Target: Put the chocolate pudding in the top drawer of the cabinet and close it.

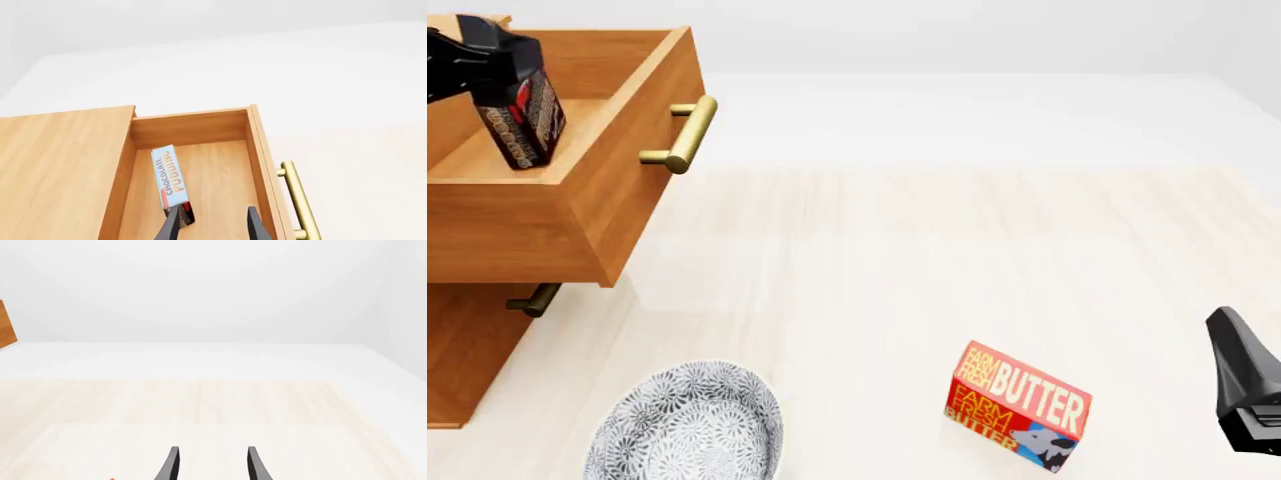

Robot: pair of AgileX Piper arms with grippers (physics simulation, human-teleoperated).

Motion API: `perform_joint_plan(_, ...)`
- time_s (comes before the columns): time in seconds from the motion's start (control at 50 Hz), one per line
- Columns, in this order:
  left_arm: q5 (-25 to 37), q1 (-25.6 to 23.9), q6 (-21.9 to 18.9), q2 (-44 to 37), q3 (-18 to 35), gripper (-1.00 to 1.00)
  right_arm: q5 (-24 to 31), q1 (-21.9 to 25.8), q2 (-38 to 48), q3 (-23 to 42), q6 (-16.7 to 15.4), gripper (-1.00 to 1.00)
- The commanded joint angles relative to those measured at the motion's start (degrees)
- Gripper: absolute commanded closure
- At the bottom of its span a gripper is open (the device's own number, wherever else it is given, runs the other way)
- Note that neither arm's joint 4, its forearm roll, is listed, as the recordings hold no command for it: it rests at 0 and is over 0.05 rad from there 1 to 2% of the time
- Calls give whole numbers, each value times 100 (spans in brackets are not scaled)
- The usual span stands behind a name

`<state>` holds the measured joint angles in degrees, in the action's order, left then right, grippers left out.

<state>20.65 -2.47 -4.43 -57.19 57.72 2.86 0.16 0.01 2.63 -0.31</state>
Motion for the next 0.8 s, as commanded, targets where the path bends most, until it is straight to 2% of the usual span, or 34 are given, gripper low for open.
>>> perform_joint_plan(0.02,195,-408,-21,265,75,-100,0,0,0,0,1,-100)
perform_joint_plan(0.1,260,-675,78,318,126,-100,0,-1,0,0,0,-100)
perform_joint_plan(0.34,460,-890,62,405,369,-100,0,1,0,0,1,-100)
perform_joint_plan(0.54,549,-1268,82,227,631,-100,-1,1,0,0,-1,-100)
perform_joint_plan(0.8,780,-1501,109,91,832,-100,0,-1,0,0,0,-100)
